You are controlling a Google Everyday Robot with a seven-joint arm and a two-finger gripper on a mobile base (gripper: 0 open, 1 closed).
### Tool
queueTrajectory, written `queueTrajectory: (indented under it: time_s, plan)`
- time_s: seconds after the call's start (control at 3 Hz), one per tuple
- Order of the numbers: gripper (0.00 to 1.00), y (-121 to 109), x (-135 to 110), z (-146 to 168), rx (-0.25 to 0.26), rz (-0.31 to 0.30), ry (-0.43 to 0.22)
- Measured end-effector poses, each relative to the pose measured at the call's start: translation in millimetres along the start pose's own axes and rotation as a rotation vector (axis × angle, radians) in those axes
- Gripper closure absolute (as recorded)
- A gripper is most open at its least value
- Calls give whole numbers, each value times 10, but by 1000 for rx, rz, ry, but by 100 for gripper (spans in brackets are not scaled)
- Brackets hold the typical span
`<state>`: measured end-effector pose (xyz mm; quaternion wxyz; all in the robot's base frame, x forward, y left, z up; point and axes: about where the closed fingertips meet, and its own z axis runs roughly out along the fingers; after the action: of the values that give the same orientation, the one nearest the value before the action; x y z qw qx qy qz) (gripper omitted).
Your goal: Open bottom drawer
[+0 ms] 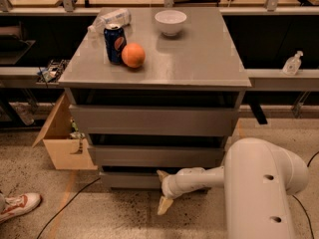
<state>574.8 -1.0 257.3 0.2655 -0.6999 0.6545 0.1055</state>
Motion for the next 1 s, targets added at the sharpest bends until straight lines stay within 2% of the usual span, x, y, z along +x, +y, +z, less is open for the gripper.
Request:
queueTrajectory:
  time_s: [0.33,1.0]
  plan:
    - [0,-24,65,6,24,4,-9]
    - [0,-136,418,187,53,2,5]
